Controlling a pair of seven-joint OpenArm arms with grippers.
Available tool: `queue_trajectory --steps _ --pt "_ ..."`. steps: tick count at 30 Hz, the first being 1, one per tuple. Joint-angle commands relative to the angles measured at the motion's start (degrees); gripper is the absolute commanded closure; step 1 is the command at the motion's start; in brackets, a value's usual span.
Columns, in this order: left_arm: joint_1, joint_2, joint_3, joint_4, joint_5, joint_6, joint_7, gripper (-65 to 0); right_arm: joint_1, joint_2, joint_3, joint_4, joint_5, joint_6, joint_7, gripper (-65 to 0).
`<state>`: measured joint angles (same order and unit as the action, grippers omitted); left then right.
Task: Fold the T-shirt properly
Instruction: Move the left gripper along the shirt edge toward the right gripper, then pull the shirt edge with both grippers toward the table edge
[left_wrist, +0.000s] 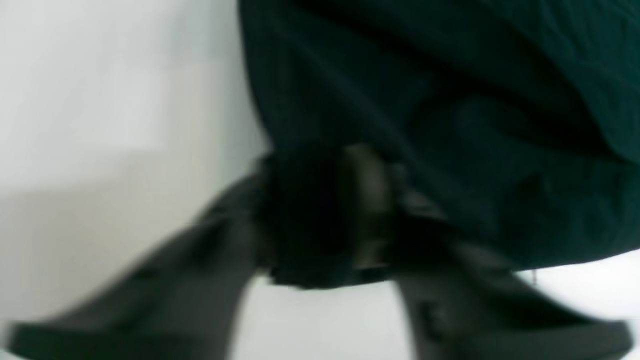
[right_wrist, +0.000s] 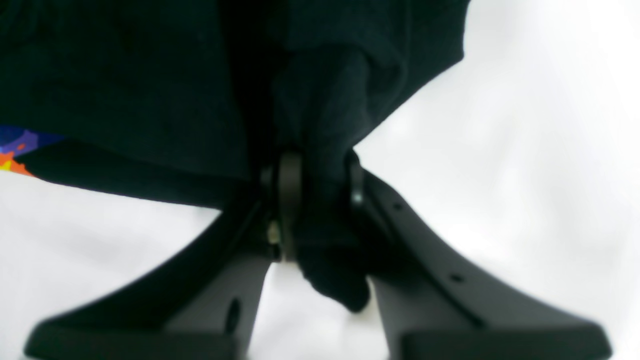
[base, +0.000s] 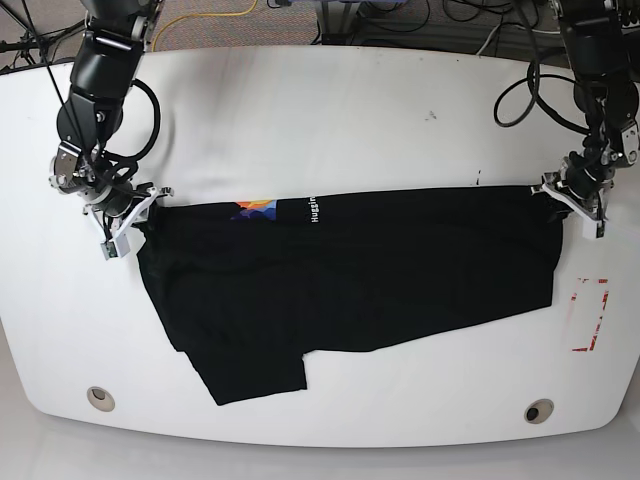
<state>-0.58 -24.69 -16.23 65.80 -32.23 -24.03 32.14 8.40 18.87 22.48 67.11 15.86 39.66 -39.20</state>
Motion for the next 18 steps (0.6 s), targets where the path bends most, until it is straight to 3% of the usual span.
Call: queue_trajectory --steps 1,4,9,18 --pt "-0.17 -1.03 -0.08 0.88 0.10 -0.01 1.05 -5.0 0.43 0.86 0.25 1.06 -0.34 0.34 -0.58 -0.6" --pt "1.33 -1.38 -0.08 2.38 0.10 -0.01 1.93 0.0 -0.80 0.86 0.51 2.47 -0.34 0.34 -1.63 0.0" --pt "4.67 -1.47 -0.52 7.74 0.01 -0.01 4.47 0.0 -3.26 0.77 5.08 4.93 1.77 0.34 -4.62 -0.3" --pt "13.72 -3.93 -2.89 18.82 -0.08 -0.10 6.85 0.0 -13.20 1.39 6.14 14.08 8.36 0.34 -9.99 -0.2"
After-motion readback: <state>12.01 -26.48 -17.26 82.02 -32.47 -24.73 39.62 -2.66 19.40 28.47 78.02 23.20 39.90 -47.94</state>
